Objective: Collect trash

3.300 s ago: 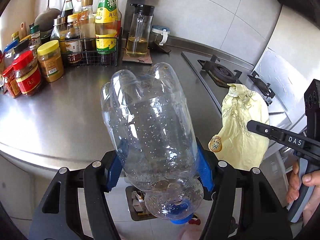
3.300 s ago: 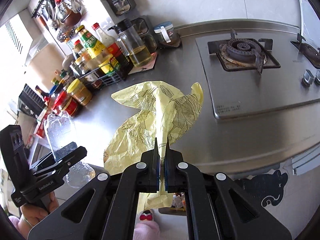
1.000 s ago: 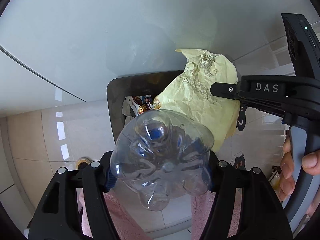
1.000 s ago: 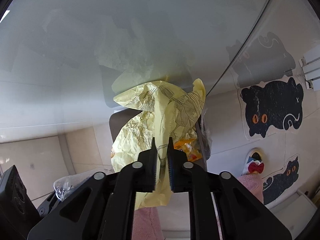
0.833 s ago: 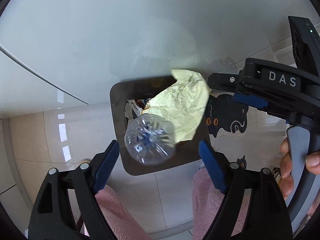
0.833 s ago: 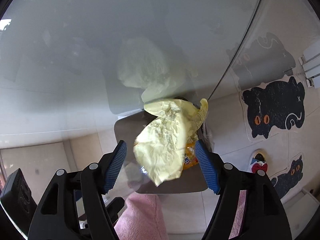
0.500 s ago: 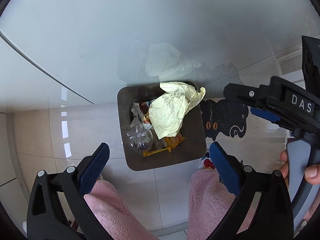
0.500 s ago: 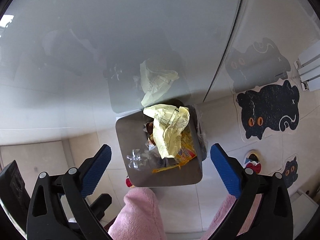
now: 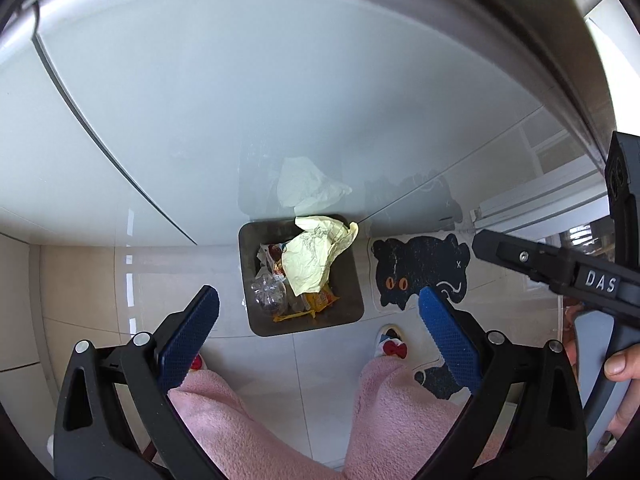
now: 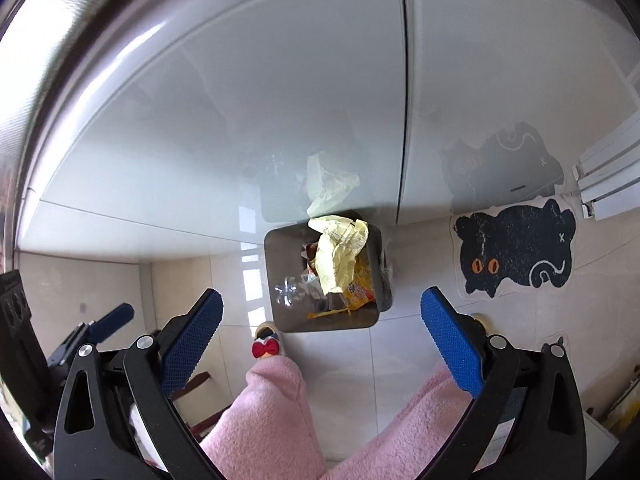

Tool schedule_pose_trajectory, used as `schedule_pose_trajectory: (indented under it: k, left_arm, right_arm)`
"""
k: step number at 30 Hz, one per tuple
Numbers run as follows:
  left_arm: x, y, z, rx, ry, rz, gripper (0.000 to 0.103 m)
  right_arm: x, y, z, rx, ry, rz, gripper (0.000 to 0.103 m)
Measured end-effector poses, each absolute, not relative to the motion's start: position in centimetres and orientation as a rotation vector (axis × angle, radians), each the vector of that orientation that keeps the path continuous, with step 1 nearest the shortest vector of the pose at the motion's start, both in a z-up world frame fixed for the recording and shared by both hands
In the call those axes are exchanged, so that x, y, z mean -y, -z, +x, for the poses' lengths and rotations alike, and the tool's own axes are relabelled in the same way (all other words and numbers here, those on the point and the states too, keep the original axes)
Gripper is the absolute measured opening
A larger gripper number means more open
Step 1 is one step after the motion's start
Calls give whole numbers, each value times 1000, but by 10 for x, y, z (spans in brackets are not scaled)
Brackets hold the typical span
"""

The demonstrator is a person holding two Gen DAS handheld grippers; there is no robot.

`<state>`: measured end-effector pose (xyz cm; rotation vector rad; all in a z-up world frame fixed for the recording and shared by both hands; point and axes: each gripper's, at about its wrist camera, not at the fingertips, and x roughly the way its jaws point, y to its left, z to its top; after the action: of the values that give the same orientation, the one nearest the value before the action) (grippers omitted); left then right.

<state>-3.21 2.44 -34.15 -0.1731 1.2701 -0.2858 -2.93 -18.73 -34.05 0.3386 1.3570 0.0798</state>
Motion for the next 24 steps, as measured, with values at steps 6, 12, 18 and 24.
schedule_pose_trajectory:
  k: [6,12,18,24]
  left_arm:
    - [-33,274,-40,-1181,259,-184,95]
    - [-35,205,-39,-1067,232,-191,95]
    - [-43,134,-32,-934,185,-180,95]
    - [-52,76,-30,-819,144,-167,95]
  right_arm:
    - [202,289,-42,-1306,-66,299,100]
    - [212,229,-37,-1180,-52,253,100]
    - [213,160,-28,-1026,-81,241,100]
    - [203,99,-25,-921,-110,180,100]
